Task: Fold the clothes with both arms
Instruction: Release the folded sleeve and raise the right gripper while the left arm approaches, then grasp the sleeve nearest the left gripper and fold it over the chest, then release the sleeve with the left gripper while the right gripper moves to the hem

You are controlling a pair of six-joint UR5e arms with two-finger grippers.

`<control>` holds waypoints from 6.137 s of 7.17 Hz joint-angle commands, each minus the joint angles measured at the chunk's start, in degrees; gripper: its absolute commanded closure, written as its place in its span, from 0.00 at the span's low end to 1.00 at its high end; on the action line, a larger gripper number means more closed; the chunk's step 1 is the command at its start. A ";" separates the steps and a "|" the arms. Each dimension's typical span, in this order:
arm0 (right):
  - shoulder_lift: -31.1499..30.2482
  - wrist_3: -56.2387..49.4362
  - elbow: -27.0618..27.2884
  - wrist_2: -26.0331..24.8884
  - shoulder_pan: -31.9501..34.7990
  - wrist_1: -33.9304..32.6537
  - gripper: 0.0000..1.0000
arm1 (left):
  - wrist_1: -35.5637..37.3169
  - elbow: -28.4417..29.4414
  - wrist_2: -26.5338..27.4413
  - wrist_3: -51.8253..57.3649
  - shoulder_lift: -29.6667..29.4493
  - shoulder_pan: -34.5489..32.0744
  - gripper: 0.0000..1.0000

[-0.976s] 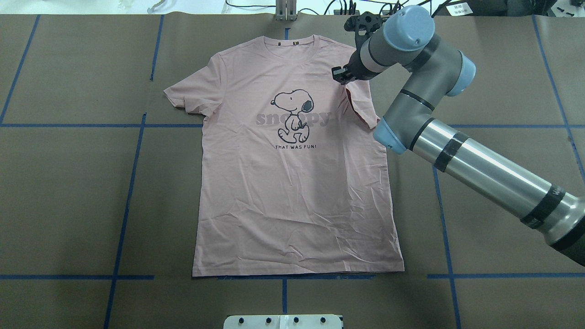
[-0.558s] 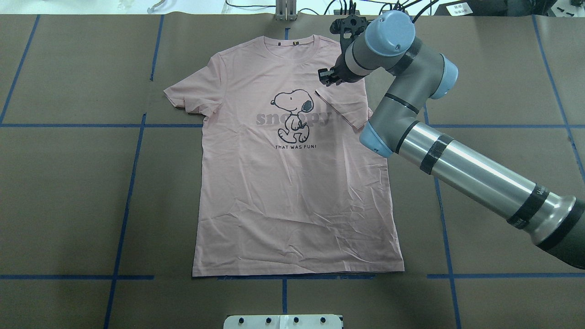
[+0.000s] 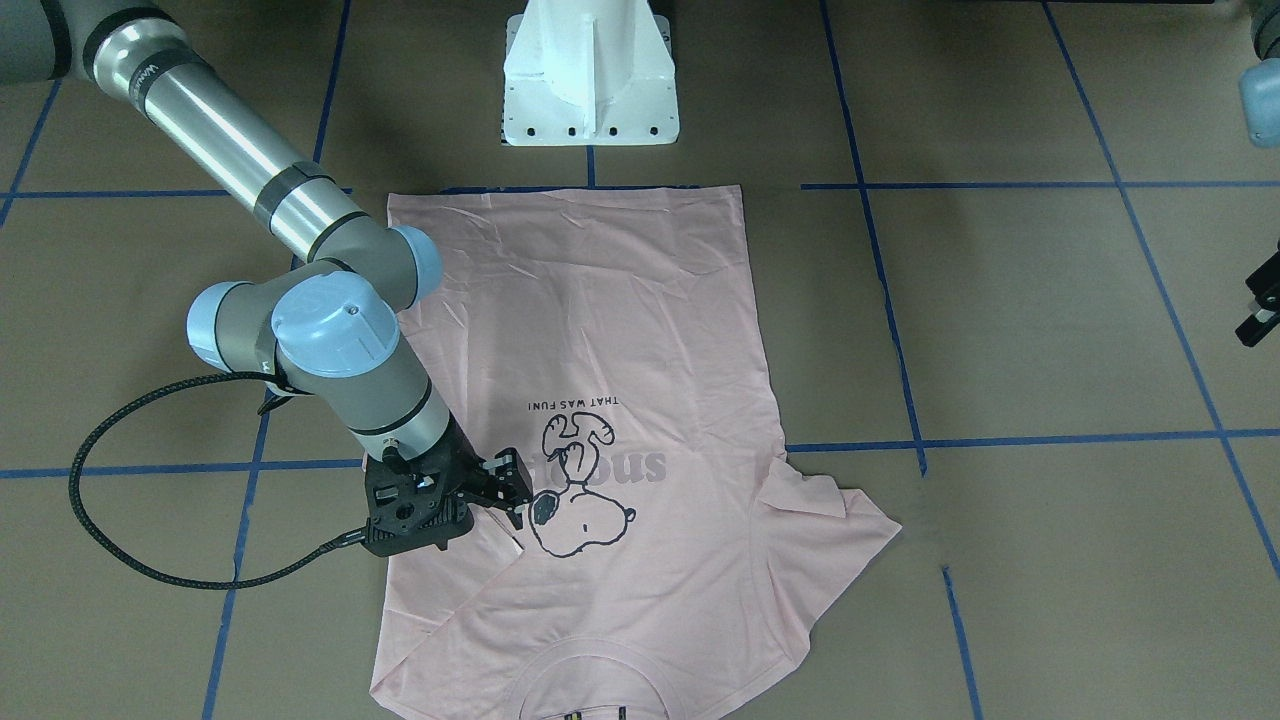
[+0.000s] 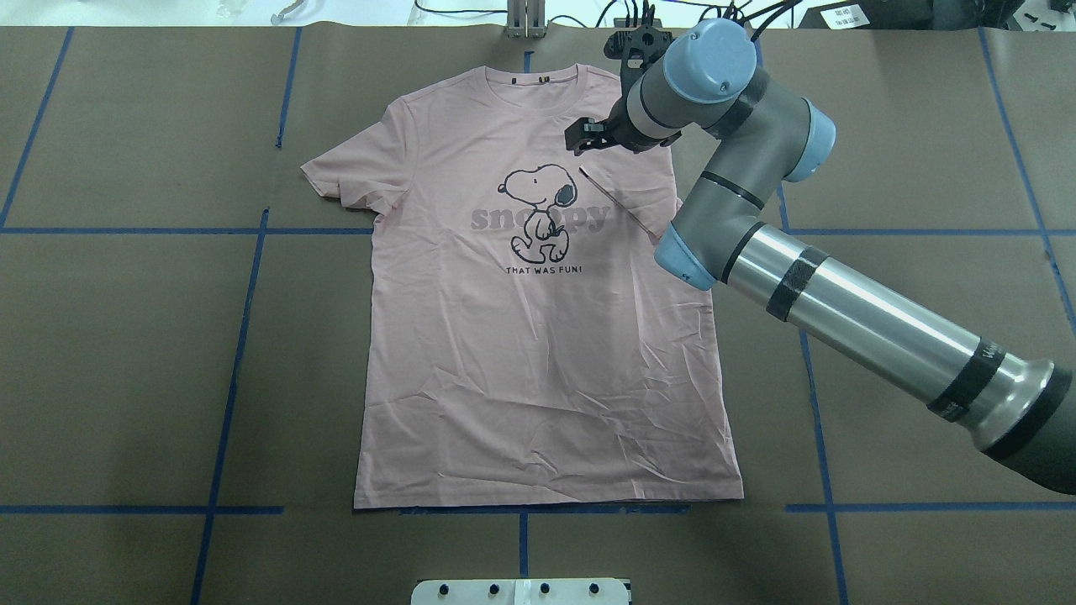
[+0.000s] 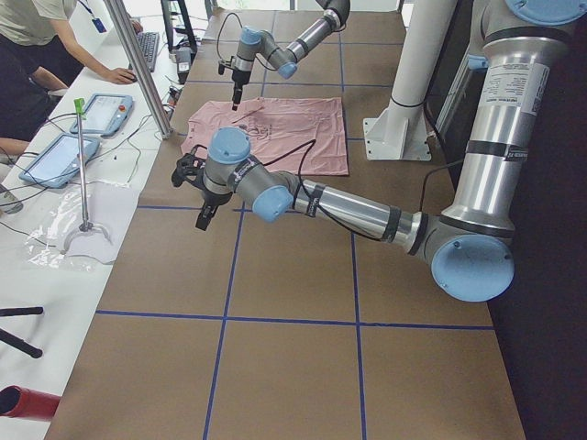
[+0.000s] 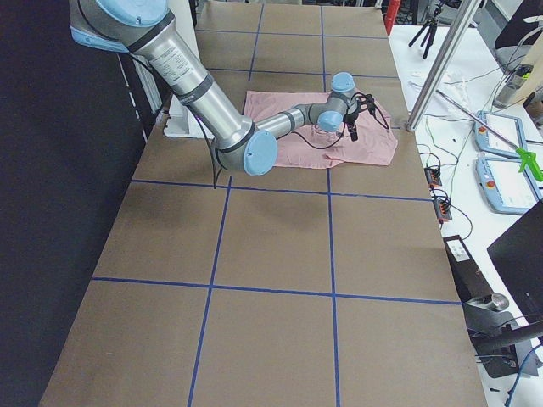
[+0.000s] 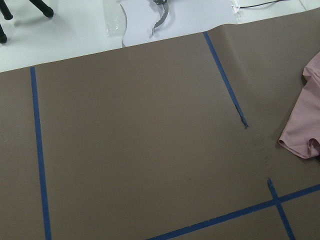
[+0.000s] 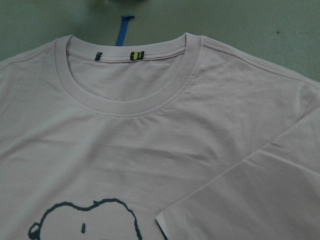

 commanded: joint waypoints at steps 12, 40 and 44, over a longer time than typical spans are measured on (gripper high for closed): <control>-15.55 -9.34 28.20 14.06 10.48 -29.40 0.00 | -12.88 28.16 33.00 -35.12 -22.79 32.30 0.18; -25.60 -0.66 34.58 11.88 8.21 -24.24 0.00 | 12.28 -7.24 25.10 -53.26 -22.84 39.94 0.00; -39.88 22.50 53.31 -10.31 -15.82 -20.26 0.00 | 13.58 -15.33 30.09 -48.83 -11.82 43.02 0.00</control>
